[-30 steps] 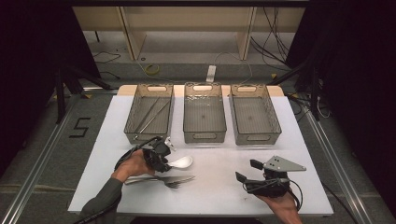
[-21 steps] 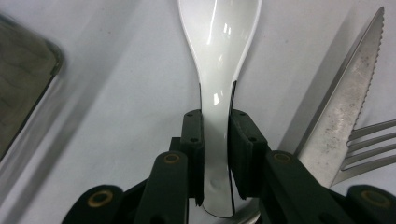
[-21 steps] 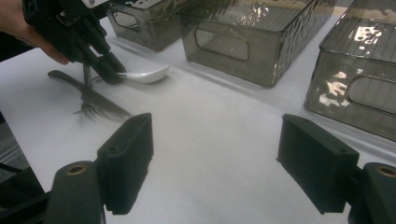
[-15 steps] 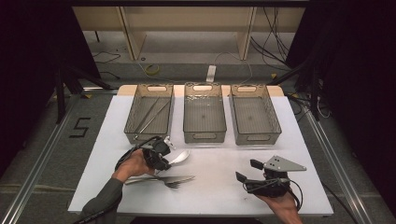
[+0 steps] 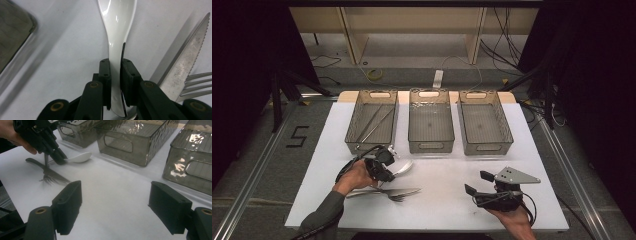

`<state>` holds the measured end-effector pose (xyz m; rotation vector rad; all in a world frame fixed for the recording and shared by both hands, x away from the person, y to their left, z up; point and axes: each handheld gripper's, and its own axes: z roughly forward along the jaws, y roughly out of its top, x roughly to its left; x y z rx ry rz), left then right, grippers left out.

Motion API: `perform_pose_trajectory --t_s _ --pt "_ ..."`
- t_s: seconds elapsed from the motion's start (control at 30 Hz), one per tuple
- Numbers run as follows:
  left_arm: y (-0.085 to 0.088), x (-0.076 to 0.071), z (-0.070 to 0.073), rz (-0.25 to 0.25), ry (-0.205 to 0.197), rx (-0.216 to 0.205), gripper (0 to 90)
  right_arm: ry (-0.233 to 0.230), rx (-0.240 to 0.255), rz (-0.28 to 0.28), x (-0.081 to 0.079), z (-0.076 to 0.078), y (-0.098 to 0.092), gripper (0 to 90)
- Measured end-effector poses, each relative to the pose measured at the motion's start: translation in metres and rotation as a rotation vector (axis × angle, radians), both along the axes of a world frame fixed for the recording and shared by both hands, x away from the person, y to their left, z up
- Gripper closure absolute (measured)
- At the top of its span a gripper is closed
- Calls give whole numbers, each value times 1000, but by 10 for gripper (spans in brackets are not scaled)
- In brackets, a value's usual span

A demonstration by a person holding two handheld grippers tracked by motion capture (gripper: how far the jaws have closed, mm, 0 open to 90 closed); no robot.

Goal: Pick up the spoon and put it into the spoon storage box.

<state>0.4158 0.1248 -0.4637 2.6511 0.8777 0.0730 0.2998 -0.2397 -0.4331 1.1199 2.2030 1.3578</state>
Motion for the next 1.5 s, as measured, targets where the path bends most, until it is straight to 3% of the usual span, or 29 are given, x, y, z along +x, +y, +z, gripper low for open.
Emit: perform_pose_trajectory --t_s 0.33,0.5,1.07,1.2,1.3,1.5 --pt "3 2 0 43 13 -7 853 3 3 -1 0 0 0 275" --pt "4 2 1 37 16 -25 854 4 4 -1 0 0 0 275" --pt "6 3 29 93 -87 -167 853 2 5 -10 1 -1 -2 275" --pt "4 4 36 97 -85 -213 853 1 7 -15 0 0 -3 275" --pt "1 5 40 93 -112 -203 853 4 7 -17 1 -1 -3 274" --pt "0 10 49 108 -140 -232 853 7 8 -21 0 -1 -4 274"
